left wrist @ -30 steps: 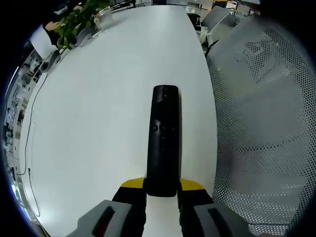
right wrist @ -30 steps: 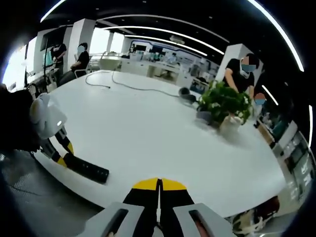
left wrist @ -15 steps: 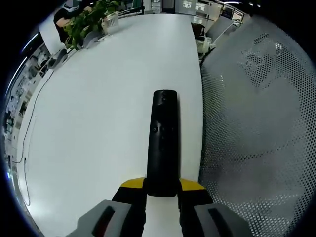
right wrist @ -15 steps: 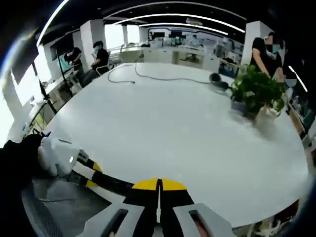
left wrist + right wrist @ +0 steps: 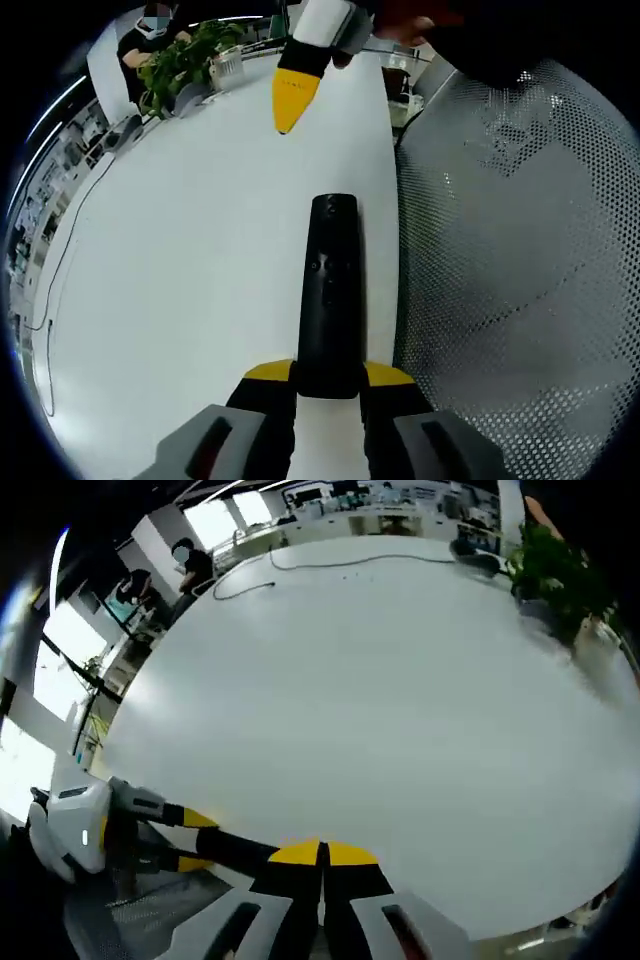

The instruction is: Press the specified remote control buttons in sequence, fully releasing each button before pressing the next.

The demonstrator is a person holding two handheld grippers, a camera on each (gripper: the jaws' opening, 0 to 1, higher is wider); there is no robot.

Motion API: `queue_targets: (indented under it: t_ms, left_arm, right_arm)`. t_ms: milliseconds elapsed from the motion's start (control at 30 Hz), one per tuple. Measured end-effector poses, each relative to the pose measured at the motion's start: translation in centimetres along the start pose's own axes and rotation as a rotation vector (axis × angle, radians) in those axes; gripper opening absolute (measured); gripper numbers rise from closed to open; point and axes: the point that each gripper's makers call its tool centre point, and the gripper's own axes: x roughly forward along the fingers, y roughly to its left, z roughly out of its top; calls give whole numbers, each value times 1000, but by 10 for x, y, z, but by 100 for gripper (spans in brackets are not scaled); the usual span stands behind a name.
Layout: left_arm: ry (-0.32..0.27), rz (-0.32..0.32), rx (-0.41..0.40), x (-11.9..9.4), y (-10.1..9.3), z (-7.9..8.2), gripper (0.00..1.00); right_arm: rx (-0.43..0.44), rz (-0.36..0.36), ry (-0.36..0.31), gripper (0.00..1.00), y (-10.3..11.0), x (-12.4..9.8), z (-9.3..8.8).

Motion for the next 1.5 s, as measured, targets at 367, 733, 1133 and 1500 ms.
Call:
queue_targets:
  t_ms: [367,733,1133,1500]
  left_arm:
    - [22,-18,43,2,0,3,24]
    - [17,-18,39,2,0,2,24]
    - [21,-26,35,3,0,2,24]
    - [16,-24,34,2,-1,2,24]
  right_arm:
    - [-10,69,99,0,9,28,-23]
    - [15,96,137,0,12,30,-32]
    - [-15,64,110,0,13,30,-33]
    - [-62,69,117,0,15,29,-34]
